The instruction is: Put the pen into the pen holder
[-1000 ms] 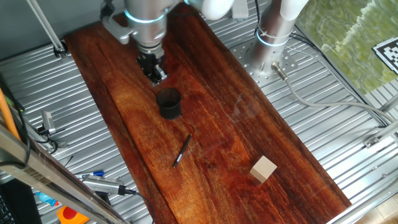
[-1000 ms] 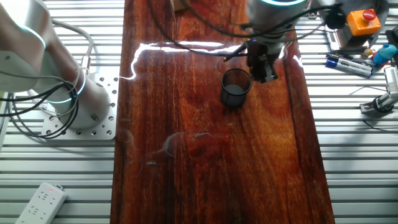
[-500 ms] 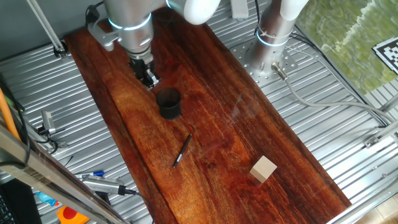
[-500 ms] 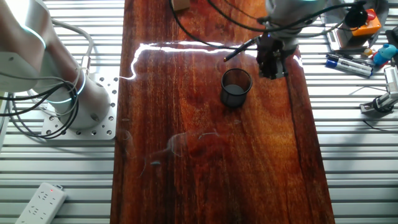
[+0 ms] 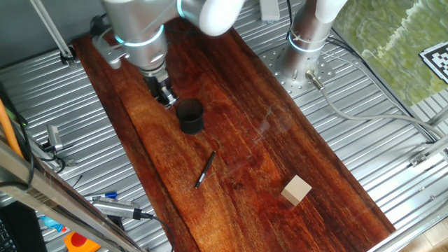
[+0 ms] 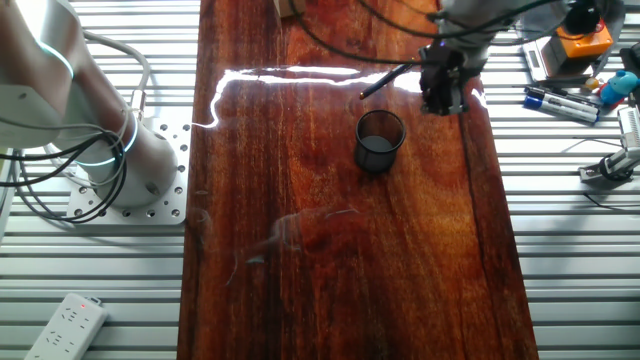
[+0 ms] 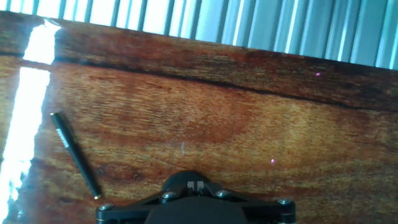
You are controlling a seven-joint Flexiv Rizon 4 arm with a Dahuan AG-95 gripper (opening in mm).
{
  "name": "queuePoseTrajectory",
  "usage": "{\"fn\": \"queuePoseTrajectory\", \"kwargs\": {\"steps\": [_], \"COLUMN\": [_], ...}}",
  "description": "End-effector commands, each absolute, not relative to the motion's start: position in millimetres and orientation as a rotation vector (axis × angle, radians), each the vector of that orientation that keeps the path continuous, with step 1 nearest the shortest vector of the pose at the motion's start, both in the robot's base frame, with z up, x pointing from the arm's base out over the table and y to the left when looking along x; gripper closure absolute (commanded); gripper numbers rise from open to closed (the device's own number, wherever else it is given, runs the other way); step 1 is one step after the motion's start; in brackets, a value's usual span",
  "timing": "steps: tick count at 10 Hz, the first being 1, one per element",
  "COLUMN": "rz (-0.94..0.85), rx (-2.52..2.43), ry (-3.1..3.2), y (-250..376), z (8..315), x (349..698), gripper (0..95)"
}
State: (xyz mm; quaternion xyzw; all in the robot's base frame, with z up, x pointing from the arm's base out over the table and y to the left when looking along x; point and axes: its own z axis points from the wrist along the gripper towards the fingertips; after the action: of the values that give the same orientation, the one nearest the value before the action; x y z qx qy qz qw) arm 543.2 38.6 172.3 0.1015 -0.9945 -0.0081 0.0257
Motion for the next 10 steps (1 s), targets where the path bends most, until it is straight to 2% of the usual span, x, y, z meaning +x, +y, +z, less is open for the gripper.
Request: {"fn": "queuePoseTrajectory", "kwargs": {"steps": [1,10], "rz": [-0.022,-0.011], "rx": [0.308,0.416], "ry": [-3.083,-3.051], "y": [41.8,43.9], "z": [173.4,167.5], "x": [546.8,546.9], "gripper": [95.0,95.0]}}
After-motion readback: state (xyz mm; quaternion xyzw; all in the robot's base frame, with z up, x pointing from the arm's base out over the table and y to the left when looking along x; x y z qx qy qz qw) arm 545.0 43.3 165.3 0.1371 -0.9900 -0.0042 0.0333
